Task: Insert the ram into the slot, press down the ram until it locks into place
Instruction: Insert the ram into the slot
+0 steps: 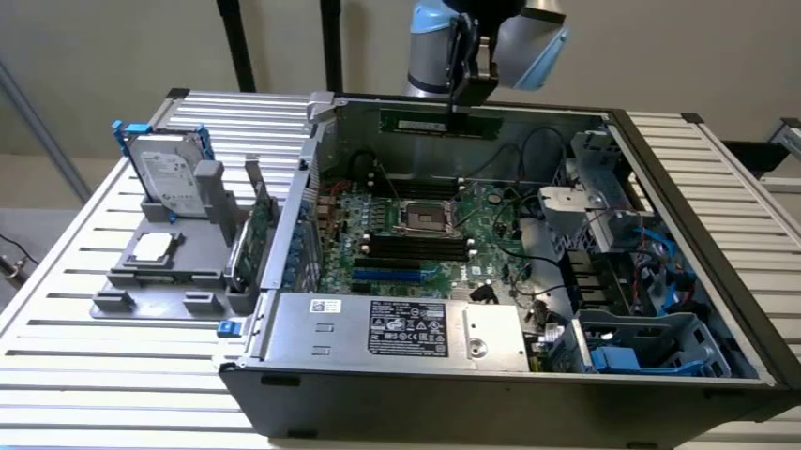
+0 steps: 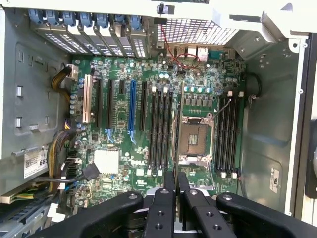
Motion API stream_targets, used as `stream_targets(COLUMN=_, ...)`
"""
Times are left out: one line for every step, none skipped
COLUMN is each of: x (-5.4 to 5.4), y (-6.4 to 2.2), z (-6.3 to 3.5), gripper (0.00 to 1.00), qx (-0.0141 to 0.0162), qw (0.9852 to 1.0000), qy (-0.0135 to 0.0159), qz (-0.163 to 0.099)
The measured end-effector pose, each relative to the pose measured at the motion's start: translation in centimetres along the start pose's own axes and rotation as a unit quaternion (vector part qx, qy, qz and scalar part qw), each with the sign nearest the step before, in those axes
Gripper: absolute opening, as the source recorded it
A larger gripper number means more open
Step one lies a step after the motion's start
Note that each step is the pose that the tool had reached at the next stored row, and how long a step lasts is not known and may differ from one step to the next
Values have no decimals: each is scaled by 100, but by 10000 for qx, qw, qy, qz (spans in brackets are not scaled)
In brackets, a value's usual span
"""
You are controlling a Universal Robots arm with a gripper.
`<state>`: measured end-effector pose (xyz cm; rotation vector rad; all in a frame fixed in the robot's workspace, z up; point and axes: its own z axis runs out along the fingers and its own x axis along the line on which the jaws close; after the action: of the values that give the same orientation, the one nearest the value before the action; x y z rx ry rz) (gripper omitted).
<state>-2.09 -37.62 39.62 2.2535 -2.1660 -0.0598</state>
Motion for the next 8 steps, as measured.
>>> stream_targets(x=6, y=0, z=17, gripper=14, qx=-1, qw=10000, qy=1, qz=-13)
stream_targets(x=12, y=1, z=35, gripper=14, qx=-1, qw=10000, qy=2, qz=-25)
stream_targets(x=19, y=2, z=55, gripper=14, qx=-1, qw=10000, qy=2, qz=-38)
stream_targets(x=25, y=2, z=73, gripper=14, qx=-2, qw=10000, qy=2, qz=-51)
stream_targets(x=30, y=4, z=91, gripper=14, qx=-2, qw=10000, qy=3, qz=-66)
stream_targets(x=33, y=10, z=109, gripper=14, qx=-3, qw=10000, qy=3, qz=-81)
stream_targets(x=34, y=21, z=127, gripper=14, qx=-4, qw=10000, qy=4, qz=-98)
stream_targets(x=35, y=36, z=146, gripper=14, qx=-4, qw=9999, qy=4, qz=-112)
